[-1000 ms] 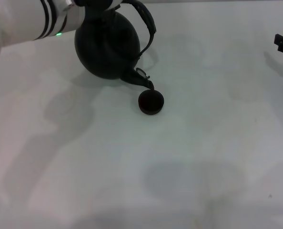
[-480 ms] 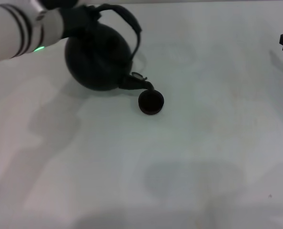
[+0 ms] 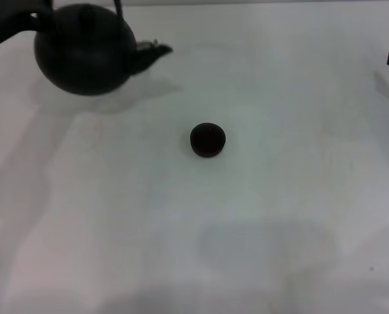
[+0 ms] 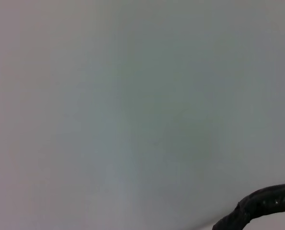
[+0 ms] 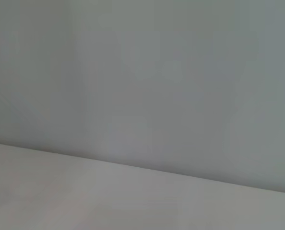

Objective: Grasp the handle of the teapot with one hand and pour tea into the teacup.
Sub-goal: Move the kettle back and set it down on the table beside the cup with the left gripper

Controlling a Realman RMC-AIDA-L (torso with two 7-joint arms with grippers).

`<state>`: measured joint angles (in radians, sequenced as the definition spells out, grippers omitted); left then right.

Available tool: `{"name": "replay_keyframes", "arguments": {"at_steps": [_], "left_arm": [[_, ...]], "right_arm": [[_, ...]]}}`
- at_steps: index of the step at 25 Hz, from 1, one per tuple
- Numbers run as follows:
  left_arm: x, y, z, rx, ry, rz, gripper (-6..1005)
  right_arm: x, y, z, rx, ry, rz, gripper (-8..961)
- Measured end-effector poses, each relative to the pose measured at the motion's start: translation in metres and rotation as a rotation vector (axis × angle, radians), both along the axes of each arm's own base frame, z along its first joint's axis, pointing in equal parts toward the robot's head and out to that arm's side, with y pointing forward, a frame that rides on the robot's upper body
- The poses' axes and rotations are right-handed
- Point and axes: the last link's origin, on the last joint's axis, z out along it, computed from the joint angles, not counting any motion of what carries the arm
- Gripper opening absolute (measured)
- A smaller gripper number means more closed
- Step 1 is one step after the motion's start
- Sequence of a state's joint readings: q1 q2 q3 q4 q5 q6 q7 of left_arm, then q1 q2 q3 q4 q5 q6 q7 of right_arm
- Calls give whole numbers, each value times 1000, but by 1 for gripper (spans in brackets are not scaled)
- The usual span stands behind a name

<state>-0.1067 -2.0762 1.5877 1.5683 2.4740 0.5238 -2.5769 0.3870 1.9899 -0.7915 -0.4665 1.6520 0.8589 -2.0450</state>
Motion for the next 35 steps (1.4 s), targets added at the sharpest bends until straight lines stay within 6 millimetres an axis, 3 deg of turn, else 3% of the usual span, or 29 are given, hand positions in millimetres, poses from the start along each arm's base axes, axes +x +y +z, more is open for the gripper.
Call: {"name": "replay_keyframes", "arguments": {"at_steps": [10, 20, 29, 35], "left_arm": [[-37, -9, -2, 71, -228, 24, 101], [-53, -16, -17, -29, -306, -13, 100], [-82, -35, -5, 6, -454, -139, 100], [-95, -41, -19, -18, -432, -127, 100]], "right_arm": [[6, -5, 5, 22, 13, -17, 876], [7, -8, 2, 18, 15, -24, 876], [7, -9, 0, 11, 12, -24, 876], [7, -9, -1, 7, 10, -21, 876]]}}
